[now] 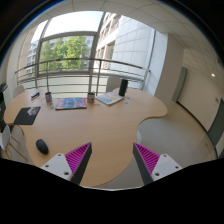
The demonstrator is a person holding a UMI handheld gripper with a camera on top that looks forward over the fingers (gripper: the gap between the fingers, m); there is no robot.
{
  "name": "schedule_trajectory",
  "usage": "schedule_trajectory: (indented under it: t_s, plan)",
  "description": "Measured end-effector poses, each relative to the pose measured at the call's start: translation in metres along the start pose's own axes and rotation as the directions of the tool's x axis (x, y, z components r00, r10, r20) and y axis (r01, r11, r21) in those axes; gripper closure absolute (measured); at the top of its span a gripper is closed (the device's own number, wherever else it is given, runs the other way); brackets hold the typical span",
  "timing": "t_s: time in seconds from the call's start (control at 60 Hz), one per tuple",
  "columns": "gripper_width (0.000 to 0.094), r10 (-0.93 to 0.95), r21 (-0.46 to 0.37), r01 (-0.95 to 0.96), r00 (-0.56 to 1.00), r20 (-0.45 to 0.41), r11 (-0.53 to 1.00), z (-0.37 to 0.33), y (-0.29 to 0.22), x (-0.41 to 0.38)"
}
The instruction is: Arrange mouse
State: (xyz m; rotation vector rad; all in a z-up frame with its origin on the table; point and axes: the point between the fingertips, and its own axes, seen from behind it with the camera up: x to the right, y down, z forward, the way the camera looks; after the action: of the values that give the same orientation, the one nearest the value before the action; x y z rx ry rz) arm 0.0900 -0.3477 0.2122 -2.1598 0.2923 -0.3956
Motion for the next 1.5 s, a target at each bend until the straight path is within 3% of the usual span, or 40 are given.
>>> schedule_trajectory:
  t_s: [0.133,0.267,0.533,0.733,0.883,1.267,1.367,1.433,1.5]
  plan:
    - [0.0093,-0.015,-0.022,0.014,1.0,-0.027,1.0,-0.012,0.02,0.004]
    - [0.0092,-0.018,-0.064,0.016,0.999,-0.027,0.998,-0.058,0.082,-0.029]
    - [0.0091,-0.044,-0.116,0.058,0.992,0.12,0.992,-0.079,0.161,-0.161]
    - [0.0091,-0.072,-0.083,0.092,0.972,0.223,0.992,-0.026,0.155,-0.269]
    - [0.0092,-0.094,-0.077,0.116,0.964,0.249,0.99,0.035,0.142,-0.328]
    - [0.0097,-0.109,-0.087,0.135,0.959,0.261,0.987,0.147,0.097,-0.371]
    - [0.0194,-0.069,-0.103,0.101,0.958,0.277,0.99,0.159,0.09,-0.375]
    - [0.0401,-0.04,-0.11,0.079,0.947,0.32,0.991,0.164,0.088,-0.389]
    - [0.0422,-0.031,-0.109,0.068,0.951,0.308,0.992,0.165,0.086,-0.389]
